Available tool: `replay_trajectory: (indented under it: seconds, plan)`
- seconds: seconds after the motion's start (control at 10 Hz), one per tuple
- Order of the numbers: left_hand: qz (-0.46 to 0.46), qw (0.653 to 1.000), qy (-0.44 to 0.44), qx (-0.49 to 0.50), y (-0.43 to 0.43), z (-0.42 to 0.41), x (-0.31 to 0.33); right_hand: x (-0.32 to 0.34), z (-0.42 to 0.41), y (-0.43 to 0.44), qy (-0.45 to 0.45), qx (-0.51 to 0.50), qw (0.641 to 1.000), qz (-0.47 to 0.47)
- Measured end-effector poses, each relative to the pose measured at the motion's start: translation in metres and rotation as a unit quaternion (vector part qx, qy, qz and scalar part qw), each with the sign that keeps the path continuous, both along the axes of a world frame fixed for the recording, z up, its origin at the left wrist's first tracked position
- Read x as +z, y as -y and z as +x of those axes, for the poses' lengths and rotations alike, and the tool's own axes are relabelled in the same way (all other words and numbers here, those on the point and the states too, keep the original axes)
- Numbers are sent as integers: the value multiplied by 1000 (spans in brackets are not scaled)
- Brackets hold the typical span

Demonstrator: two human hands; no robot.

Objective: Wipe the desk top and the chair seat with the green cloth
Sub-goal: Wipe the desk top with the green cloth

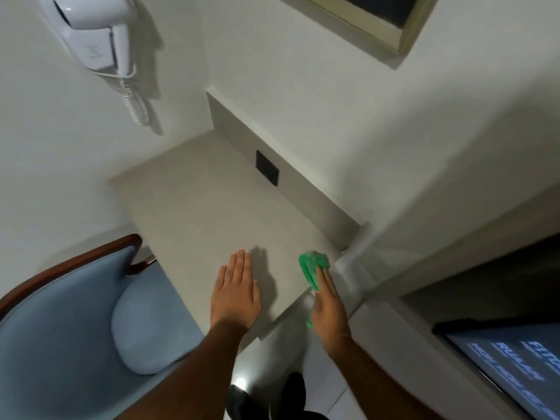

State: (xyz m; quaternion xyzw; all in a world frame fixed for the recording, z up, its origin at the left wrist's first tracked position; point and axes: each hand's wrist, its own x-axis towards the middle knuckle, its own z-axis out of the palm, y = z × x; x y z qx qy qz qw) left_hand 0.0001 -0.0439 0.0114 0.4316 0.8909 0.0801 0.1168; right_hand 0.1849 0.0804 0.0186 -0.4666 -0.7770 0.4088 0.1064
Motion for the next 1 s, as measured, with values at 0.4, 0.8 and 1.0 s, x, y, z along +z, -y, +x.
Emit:
replay_trajectory:
  seconds: [0.4,0.8,1.0]
  plan:
    - [-55,996,-10,-64,3,9,-22,-63,154,1,78,-362,924,-93]
    - [-106,994,-10,-29,29,10,-17,-61,72,-20,147,-261,936,-186]
    - [-118,993,0,-13,41,13,-19,-51,50,-4,105,-288,942,-134]
